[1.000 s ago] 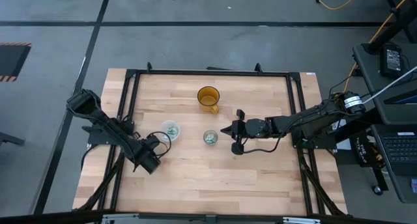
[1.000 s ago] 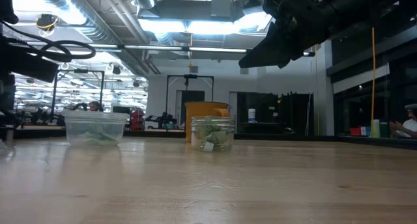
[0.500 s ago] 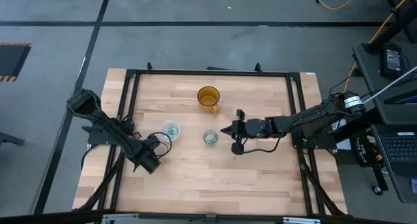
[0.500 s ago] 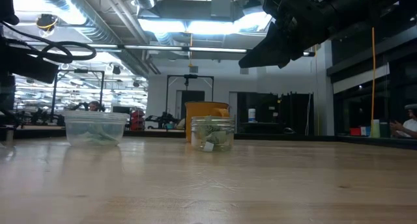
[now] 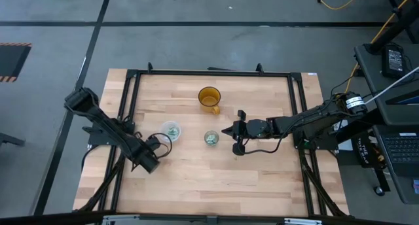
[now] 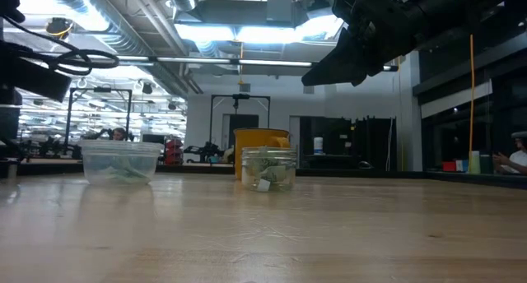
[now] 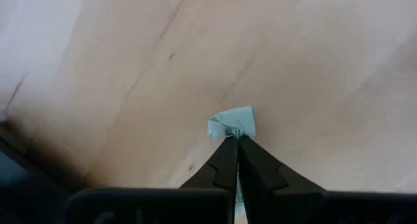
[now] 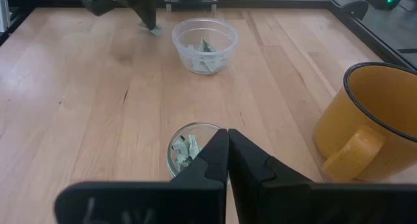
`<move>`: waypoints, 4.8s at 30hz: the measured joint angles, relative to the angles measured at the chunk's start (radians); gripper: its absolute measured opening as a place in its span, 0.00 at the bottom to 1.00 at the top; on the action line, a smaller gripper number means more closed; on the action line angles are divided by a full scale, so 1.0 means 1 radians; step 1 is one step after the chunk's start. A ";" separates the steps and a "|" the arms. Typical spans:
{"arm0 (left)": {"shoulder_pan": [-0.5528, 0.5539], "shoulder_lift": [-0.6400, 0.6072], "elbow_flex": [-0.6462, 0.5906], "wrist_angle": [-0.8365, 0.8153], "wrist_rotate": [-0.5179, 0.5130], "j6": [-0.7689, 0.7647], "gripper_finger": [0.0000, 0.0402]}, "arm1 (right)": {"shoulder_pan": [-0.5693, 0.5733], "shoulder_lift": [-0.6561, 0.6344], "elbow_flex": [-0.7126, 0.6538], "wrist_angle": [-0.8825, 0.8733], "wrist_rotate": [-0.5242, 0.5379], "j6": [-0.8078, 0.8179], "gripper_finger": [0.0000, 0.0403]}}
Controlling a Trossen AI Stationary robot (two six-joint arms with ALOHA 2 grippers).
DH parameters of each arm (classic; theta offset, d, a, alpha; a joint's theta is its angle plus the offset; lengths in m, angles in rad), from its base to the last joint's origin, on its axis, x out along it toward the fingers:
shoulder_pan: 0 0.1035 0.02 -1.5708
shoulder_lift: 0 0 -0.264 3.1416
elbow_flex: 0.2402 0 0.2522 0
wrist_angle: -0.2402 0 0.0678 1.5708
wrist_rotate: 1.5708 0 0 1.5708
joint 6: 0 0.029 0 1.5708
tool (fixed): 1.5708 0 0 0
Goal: Pick and place Stevia / Truvia into bins
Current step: Put the stevia packet into the plastic tupperware, then return to Home Position
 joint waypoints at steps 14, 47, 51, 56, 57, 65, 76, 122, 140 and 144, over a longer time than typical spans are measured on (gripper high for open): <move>-0.001 -0.232 0.003 -0.005 -0.171 0.245 0.01 | 0.000 0.000 0.000 0.000 0.000 0.000 0.03; 0.099 -0.395 0.004 0.258 -0.646 0.774 0.01 | 0.000 0.000 0.000 0.024 0.000 -0.001 0.03; 0.145 -0.344 0.004 0.259 -0.605 0.778 0.01 | 0.000 0.000 0.000 0.023 0.000 -0.001 0.03; 0.178 -0.256 0.004 0.266 -0.584 0.786 0.01 | 0.000 0.000 0.000 0.023 0.000 -0.001 0.03; 0.187 -0.236 0.004 0.276 -0.582 0.795 0.01 | 0.000 0.000 0.000 0.023 0.000 -0.001 0.03; 0.247 -0.098 0.004 0.348 -0.505 0.880 0.01 | 0.000 0.000 0.000 0.023 0.000 0.000 0.03; 0.318 -0.040 0.004 0.356 -0.424 0.916 0.01 | 0.000 0.000 0.000 0.022 0.000 0.000 0.03; 0.327 -0.089 0.004 0.362 -0.268 0.923 0.01 | 0.000 0.000 0.000 0.021 0.000 0.004 0.03; 0.327 -0.088 0.004 0.361 -0.273 0.923 0.34 | 0.000 0.000 0.000 0.021 0.000 0.003 0.03; 0.327 -0.098 0.004 0.351 -0.225 0.941 0.34 | 0.000 0.000 0.000 0.021 0.000 0.003 0.03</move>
